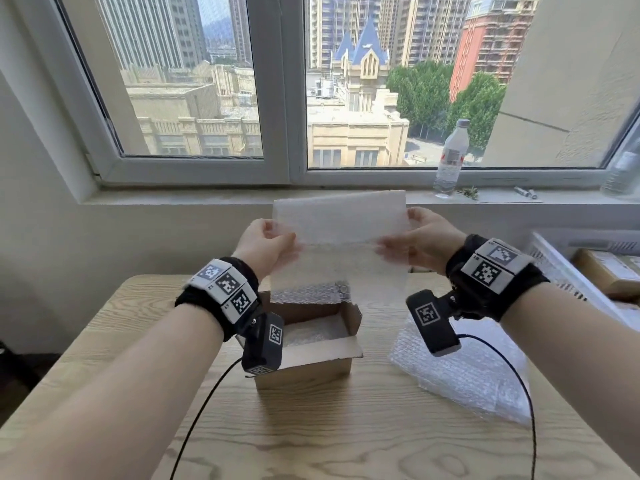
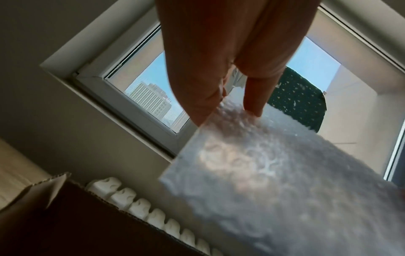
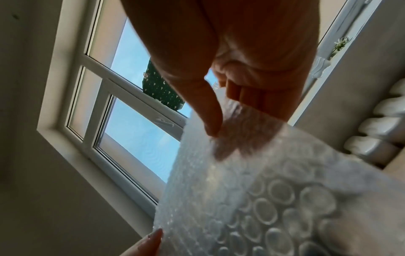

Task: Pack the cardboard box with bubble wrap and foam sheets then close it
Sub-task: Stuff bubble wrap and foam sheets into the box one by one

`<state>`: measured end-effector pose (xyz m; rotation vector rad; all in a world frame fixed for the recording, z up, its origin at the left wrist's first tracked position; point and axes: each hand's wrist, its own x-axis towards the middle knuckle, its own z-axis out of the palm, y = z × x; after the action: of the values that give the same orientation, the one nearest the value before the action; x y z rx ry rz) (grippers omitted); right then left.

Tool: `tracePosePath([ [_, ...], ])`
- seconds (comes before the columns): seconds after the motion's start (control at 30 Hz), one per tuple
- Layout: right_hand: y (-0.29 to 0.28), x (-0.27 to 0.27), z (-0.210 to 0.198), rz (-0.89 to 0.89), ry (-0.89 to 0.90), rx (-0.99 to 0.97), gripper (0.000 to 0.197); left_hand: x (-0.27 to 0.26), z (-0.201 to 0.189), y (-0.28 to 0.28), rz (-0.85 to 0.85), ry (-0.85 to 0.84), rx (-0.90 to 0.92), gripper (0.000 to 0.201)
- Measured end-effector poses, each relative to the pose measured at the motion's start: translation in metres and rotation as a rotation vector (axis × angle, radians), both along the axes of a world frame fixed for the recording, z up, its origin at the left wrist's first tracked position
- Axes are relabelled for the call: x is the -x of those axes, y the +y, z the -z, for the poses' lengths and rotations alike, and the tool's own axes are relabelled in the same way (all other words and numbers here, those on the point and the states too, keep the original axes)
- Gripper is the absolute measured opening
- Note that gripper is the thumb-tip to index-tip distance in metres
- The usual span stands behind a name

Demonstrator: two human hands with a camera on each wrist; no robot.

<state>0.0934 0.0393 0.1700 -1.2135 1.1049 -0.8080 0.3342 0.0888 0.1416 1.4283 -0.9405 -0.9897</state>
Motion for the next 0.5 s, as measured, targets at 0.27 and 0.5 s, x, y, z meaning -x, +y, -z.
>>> tracePosePath([
  [0.27,-0.004,-0.013,0.015,0.115,0.073,0.238,0.042,-0.009,0.007,0.003,0.019,-0.121,-0.021,0.015],
  [0.5,-0.009,-0.020,0.023,-0.038,0.564,0.433,0.050,-0.015,0.011,0.001,0.071,-0.535,-0.036,0.038],
])
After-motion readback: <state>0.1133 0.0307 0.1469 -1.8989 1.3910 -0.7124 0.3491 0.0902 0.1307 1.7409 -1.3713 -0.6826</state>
